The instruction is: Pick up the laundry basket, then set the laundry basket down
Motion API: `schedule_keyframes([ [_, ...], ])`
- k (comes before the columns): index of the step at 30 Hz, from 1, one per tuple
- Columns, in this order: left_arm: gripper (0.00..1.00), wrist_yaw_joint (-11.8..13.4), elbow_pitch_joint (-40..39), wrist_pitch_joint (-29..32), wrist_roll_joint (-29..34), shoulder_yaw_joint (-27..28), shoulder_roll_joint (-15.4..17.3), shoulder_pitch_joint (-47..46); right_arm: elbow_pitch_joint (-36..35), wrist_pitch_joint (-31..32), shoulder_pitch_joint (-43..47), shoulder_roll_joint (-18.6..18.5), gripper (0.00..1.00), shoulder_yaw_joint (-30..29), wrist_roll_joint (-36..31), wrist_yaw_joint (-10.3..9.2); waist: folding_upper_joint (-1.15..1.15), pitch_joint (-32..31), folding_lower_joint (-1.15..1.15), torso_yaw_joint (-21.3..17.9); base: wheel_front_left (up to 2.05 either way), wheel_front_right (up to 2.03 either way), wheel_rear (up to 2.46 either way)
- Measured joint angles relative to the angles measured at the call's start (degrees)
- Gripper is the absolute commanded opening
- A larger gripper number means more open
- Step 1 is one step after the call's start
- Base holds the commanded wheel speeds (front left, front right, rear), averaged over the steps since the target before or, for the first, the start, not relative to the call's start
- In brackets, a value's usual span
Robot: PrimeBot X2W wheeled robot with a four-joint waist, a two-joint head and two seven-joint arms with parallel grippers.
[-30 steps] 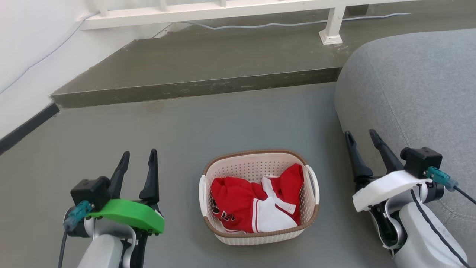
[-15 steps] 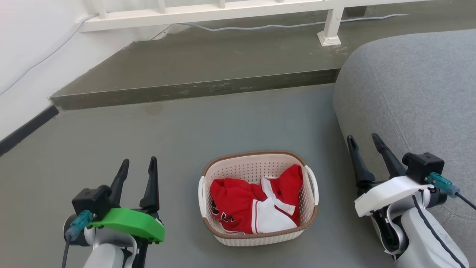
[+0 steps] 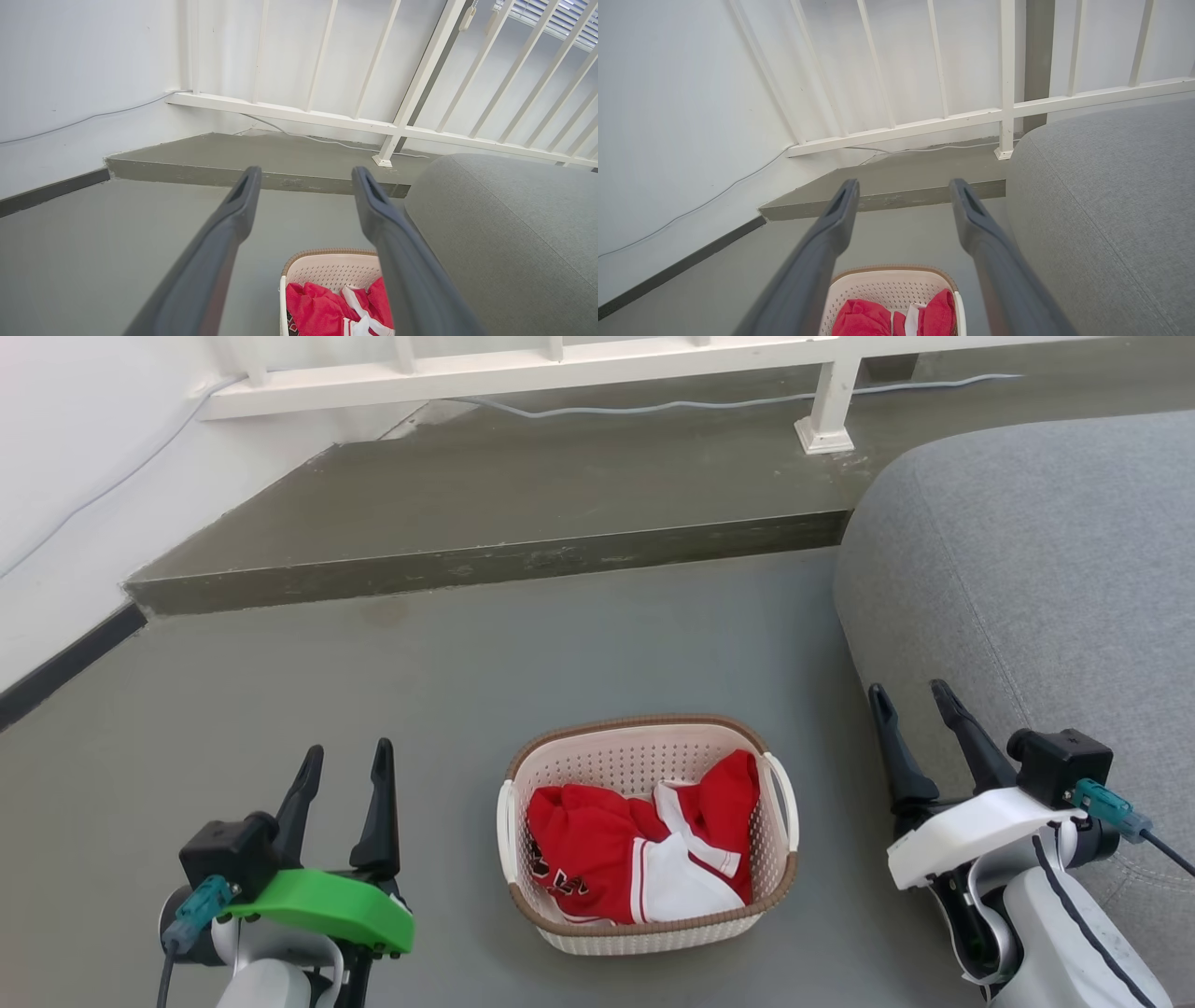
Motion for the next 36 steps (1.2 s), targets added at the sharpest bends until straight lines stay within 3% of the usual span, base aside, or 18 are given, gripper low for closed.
schedule_keyframes([
  [16,1.0,-0.92,-0.24,0.0,1.1,0.71,-0.23,0.51,-0.63,0.0,0.51,0.43,1.0,-0.82,-0.44,0.08,0.0,0.39,0.0,-0.07,0.0,0.0,0.0],
  [17,0.0,-1.03,-0.36,0.0,1.08,0.77,-0.24,0.52,-0.64,0.0,0.66,0.47,0.0,-0.87,-0.47,0.11,0.0,0.38,0.0,-0.06,0.0,0.0,0.0],
  [25,0.0,-1.23,2.3,0.27,0.6,0.35,-0.62,2.19,1.89,0.11,3.44,1.44,0.0,-0.85,0.21,0.11,0.0,0.35,0.0,-0.03,0.0,0.0,0.0],
  [36,0.0,-1.43,2.3,1.87,-6.23,1.83,-0.64,2.18,1.94,2.58,3.33,1.76,0.0,-3.35,6.87,0.21,0.0,0.14,0.0,0.27,0.0,0.0,0.0],
])
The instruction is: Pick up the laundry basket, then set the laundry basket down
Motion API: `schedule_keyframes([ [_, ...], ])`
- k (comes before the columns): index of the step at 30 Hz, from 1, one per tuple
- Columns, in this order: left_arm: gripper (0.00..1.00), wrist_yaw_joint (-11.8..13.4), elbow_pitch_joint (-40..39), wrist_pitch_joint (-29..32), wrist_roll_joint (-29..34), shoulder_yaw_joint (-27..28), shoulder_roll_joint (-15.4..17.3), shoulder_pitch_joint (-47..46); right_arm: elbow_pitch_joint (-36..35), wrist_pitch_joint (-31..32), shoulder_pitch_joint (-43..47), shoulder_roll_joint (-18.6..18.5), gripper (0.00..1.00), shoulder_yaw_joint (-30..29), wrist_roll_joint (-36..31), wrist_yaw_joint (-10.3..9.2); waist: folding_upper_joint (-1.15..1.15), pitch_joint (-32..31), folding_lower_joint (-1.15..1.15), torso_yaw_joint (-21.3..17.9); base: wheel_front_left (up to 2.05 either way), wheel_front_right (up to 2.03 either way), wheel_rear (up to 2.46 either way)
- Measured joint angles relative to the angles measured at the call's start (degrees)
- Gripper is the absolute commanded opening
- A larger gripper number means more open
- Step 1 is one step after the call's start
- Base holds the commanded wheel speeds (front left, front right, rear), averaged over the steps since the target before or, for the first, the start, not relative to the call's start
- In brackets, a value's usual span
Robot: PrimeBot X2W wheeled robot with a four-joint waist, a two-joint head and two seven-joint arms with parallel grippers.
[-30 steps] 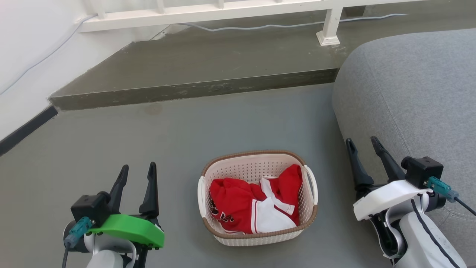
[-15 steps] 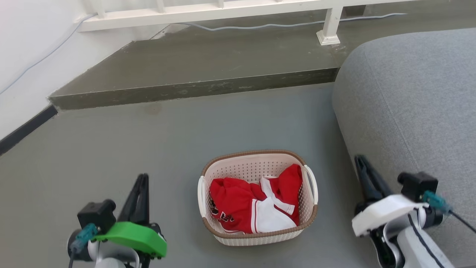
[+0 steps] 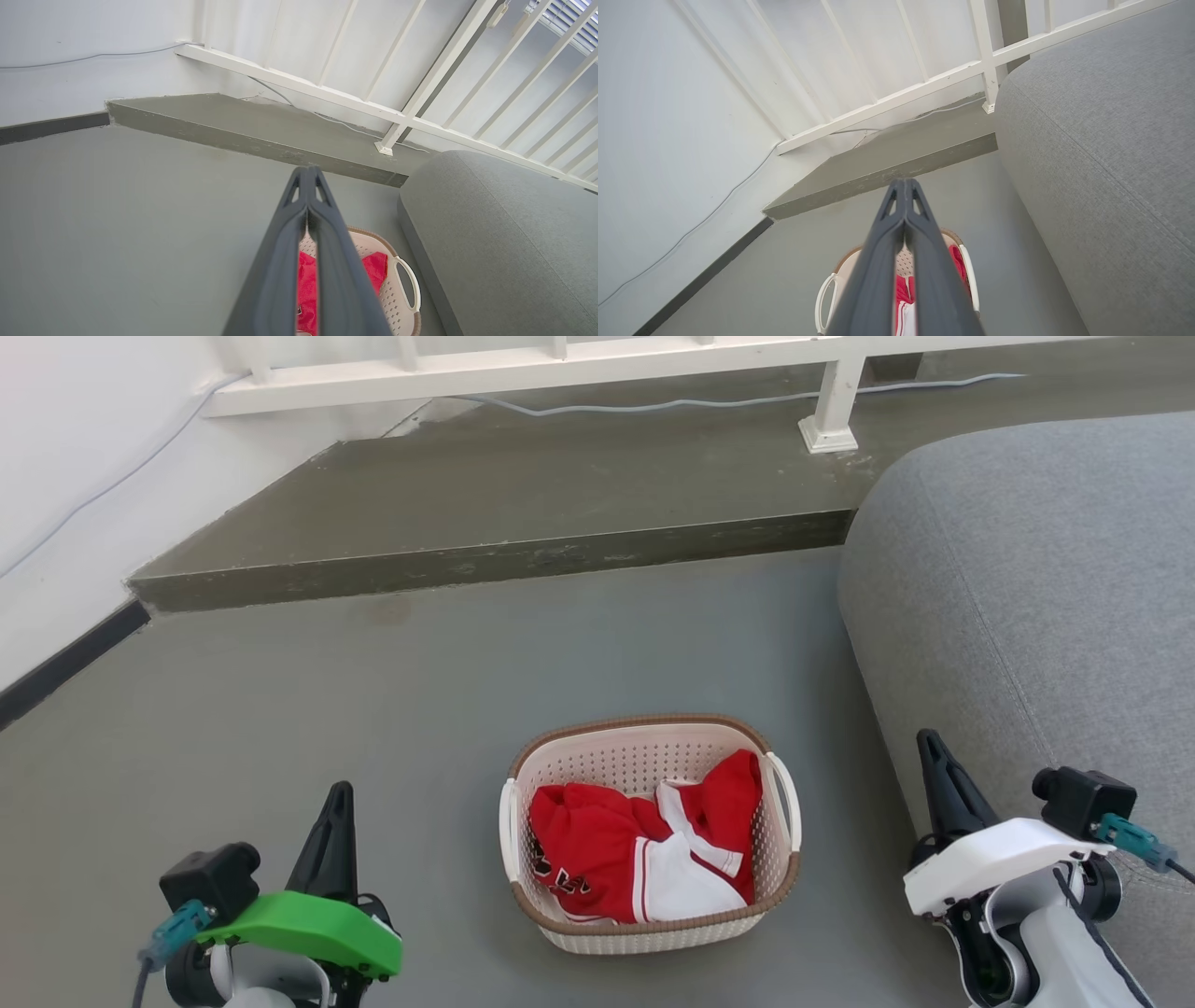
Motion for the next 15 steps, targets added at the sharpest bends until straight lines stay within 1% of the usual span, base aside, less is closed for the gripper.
schedule_keyframes([
  [5,0.0,-0.05,0.0,1.19,-3.58,0.56,-0.01,0.0,-0.01,0.92,-0.01,0.22,0.0,-0.56,4.27,0.15,0.0,-0.08,0.0,0.11,0.0,0.0,0.0],
  [15,0.0,-0.51,0.01,3.0,-9.22,2.11,-0.03,0.0,-0.12,2.97,-0.01,0.43,0.0,-2.43,10.09,0.43,0.0,-0.23,0.0,0.32,0.0,0.0,0.0],
])
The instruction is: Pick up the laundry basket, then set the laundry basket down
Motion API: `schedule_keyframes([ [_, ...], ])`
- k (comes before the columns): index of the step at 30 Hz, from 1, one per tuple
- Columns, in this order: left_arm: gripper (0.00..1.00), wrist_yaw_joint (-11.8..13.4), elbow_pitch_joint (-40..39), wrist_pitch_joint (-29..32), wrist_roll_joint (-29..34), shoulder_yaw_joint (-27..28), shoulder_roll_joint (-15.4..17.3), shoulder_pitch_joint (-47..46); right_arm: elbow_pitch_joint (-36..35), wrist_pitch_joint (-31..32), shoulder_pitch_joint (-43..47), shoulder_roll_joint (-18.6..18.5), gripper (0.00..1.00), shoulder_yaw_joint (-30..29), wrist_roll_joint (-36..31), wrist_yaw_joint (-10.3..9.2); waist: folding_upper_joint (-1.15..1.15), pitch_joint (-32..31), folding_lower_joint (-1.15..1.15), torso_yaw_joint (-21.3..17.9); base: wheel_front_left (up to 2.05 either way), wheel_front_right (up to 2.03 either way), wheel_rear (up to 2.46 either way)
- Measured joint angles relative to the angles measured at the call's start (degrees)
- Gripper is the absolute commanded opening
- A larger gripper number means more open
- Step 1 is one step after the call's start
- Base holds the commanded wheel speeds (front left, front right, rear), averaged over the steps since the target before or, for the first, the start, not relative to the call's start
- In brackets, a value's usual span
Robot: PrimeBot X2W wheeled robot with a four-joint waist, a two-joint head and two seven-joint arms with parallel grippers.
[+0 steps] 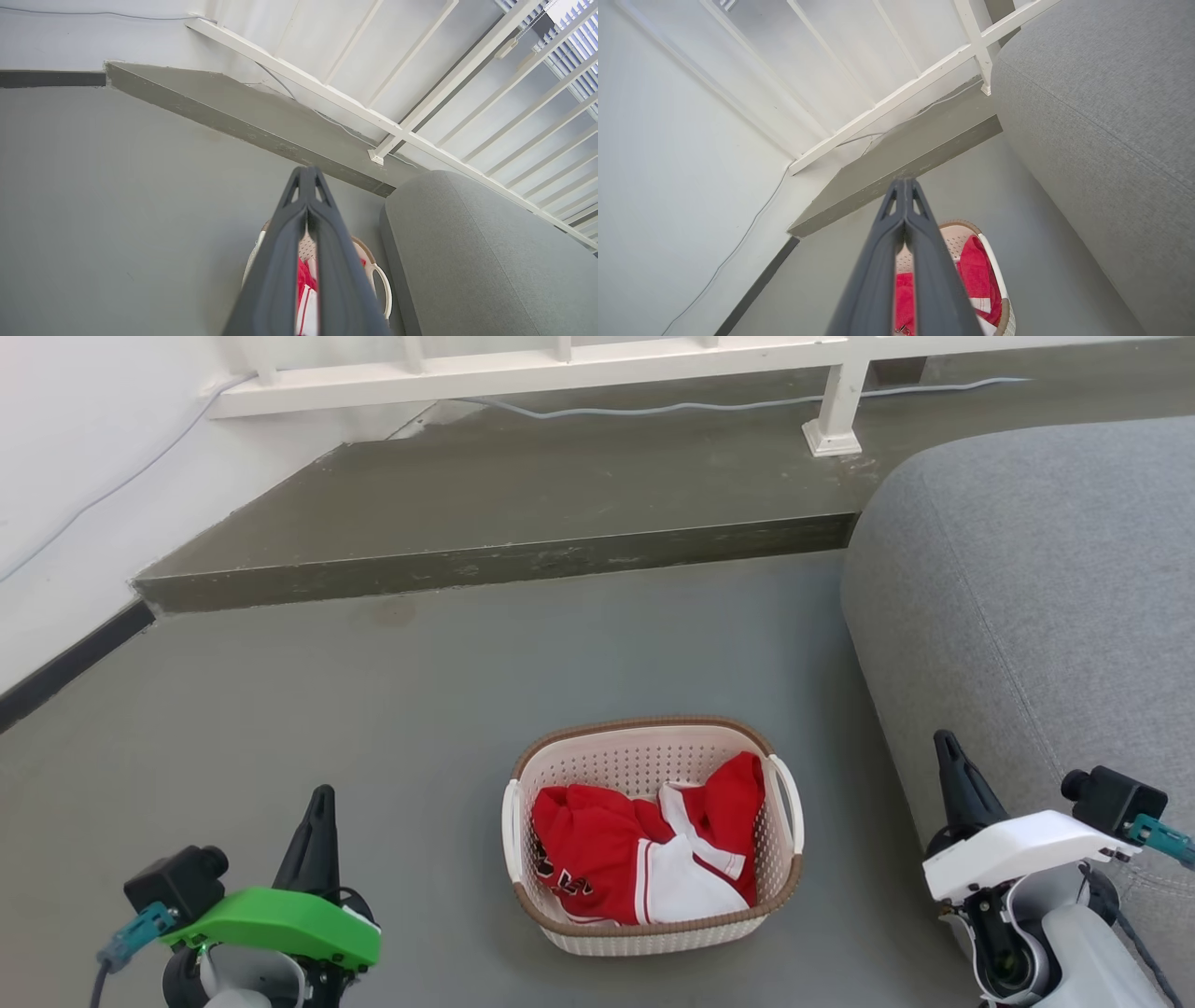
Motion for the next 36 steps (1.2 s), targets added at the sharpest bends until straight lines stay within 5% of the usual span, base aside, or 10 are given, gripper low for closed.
schedule_keyframes([
  [36,0.0,-1.05,0.12,6.61,-21.6,5.56,-0.04,-0.02,-1.53,6.66,-0.01,1.37,0.0,-6.78,22.6,1.05,0.0,-0.56,0.0,0.79,0.0,0.0,0.0],
])
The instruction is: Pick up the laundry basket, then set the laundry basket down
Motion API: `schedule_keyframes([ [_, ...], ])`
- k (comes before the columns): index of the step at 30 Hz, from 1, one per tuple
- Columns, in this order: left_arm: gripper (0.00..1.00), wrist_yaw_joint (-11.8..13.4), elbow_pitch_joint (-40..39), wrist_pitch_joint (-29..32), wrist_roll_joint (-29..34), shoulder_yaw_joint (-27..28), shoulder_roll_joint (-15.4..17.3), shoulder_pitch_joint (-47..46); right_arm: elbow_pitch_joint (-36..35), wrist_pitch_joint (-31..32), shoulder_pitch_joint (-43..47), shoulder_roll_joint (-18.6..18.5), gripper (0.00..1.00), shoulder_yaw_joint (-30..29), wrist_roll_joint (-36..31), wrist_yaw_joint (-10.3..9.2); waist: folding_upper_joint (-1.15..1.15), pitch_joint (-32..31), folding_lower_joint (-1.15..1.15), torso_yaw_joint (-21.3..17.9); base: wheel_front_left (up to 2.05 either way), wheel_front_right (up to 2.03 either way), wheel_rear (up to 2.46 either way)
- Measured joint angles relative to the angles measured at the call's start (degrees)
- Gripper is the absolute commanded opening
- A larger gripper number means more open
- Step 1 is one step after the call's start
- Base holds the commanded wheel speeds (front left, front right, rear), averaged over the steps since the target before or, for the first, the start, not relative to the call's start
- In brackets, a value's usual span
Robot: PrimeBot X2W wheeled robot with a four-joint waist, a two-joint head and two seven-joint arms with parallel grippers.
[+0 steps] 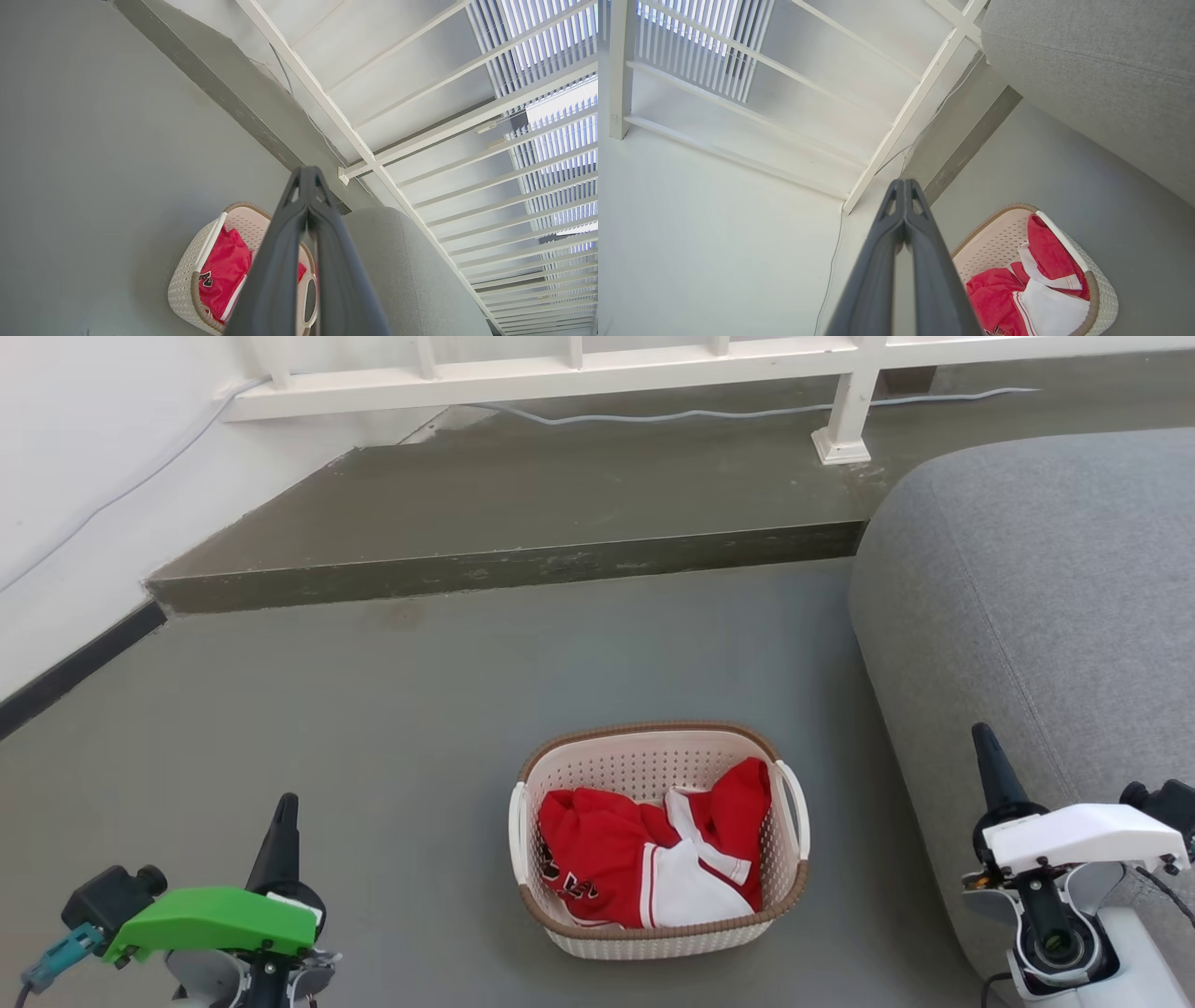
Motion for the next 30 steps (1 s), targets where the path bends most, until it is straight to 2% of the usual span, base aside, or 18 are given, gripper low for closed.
schedule_keyframes([
  [30,0.0,-1.03,0.01,5.41,-16.58,4.44,0.0,-0.09,-1.35,5.04,0.0,0.89,0.0,-5.06,17.84,0.94,0.0,-0.43,0.0,0.63,0.0,0.0,0.0],
])
